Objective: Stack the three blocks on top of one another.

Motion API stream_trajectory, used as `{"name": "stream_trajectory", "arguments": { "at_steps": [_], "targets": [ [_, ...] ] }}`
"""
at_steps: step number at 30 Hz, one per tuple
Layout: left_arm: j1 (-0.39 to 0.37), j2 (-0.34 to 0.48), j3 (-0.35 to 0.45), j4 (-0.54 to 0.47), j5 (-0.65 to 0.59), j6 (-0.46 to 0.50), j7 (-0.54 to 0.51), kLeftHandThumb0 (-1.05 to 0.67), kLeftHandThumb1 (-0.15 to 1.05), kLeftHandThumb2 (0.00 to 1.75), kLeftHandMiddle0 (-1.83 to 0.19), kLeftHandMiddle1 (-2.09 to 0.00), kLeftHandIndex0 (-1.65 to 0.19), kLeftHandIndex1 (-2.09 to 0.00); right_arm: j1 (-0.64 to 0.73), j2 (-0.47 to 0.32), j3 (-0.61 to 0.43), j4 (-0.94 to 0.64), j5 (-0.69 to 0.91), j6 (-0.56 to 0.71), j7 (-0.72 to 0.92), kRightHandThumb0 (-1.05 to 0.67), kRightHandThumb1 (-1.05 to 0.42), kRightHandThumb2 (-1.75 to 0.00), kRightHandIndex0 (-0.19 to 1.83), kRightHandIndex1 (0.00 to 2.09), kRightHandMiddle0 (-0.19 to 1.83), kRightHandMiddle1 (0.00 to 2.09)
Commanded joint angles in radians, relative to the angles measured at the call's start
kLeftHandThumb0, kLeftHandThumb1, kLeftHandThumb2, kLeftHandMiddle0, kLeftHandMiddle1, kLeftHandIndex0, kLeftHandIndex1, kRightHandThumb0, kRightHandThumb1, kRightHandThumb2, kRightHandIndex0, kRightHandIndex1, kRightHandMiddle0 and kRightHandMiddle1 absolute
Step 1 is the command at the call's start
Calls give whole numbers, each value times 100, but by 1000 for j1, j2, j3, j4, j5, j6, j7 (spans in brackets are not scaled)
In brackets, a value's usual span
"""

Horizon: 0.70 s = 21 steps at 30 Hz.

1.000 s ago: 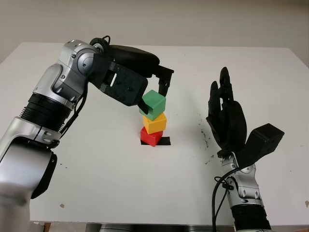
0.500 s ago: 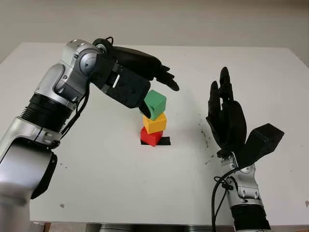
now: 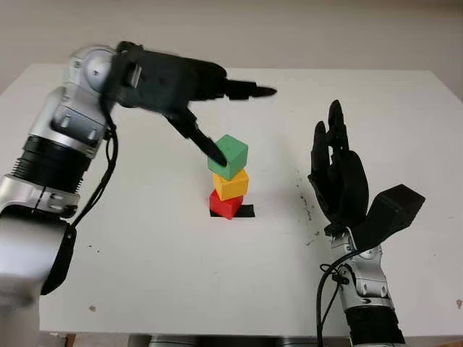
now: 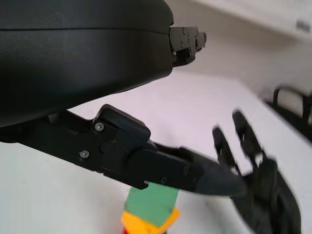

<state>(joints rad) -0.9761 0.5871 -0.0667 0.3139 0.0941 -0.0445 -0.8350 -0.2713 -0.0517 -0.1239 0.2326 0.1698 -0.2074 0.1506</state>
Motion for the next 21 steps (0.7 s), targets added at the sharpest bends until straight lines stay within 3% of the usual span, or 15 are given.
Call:
{"name": "stream_trajectory", "arguments": {
  "at_steps": [1,8,16,21],
  "targets": [
    [97,-26,73,-30,-45,6,87,-94,105,62,19,0,19,0,-11,4,0,10,4,-14,2,-77,-105,-54,-19,0,-19,0],
    [340,-151,239,-84,-156,-71,405,-84,105,57,19,0,19,0,-46,0,-5,57,-3,-15,-9,-76,-105,-54,-19,0,-19,2],
    [533,-235,312,-62,-246,-197,508,-82,105,57,19,0,19,0,-81,12,-14,104,9,0,-30,-74,-105,-56,-19,0,-19,1],
    [616,-290,316,-29,-255,-241,560,-80,105,62,19,0,19,0,-91,11,-18,126,12,-7,-35,-72,-105,-57,-19,0,-19,1]
  ]
}}
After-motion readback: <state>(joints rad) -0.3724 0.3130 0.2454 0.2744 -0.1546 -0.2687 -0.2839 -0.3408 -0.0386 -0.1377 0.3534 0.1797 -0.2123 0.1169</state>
